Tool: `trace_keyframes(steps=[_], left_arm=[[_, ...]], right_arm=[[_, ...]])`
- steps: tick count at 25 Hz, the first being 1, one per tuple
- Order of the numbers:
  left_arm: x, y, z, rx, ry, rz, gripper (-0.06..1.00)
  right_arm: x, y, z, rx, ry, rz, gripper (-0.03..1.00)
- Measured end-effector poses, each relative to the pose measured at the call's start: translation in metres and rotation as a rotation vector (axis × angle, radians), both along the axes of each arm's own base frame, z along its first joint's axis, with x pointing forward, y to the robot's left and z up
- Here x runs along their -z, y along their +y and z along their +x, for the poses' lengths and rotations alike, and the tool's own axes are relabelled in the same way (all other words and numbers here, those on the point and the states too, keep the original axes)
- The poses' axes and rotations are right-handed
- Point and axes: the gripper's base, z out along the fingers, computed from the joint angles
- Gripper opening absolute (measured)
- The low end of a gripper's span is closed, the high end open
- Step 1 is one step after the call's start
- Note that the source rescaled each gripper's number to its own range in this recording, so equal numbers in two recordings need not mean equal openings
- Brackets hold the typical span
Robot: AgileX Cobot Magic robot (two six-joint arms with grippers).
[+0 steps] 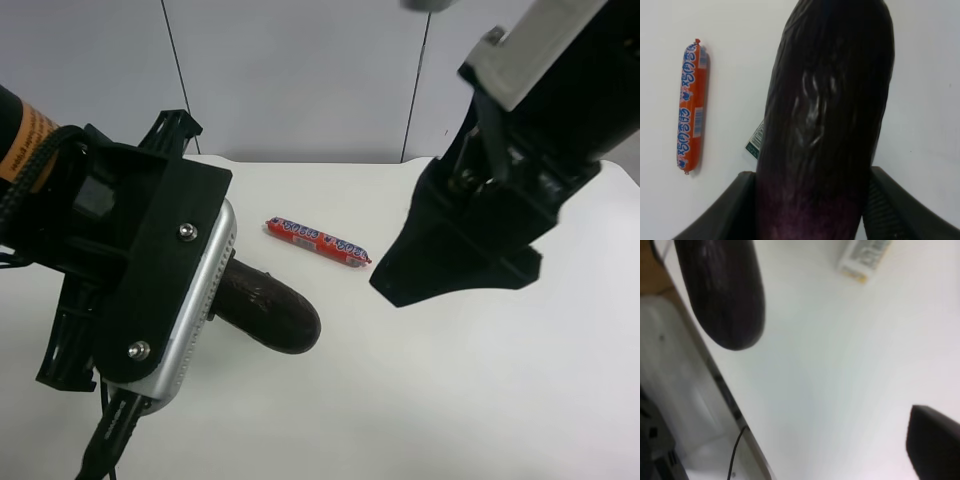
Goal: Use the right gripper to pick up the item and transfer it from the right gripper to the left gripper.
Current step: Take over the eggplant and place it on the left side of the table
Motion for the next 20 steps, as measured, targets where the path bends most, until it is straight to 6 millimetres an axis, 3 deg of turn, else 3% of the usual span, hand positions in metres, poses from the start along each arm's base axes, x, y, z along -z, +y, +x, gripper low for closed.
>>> trace_keyframes(steps=[5,15,20], left_arm=[[0.0,0.0,0.0,0.0,0.0,0.0,0.01],[0.0,0.0,0.0,-0.002,0.001,-0.001,0.0],[0.0,0.0,0.0,-0.003,0.003,-0.002,0.0]], right_arm=[[-0.013,-0.025,-0.026,0.053,-0.033,0.071,1.0],[0.028,-0.094,-0.097,0.142,-0.032,0.146,1.0],[0.05,-0.121,-0.123,0.15,-0.084,0.194,1.0]])
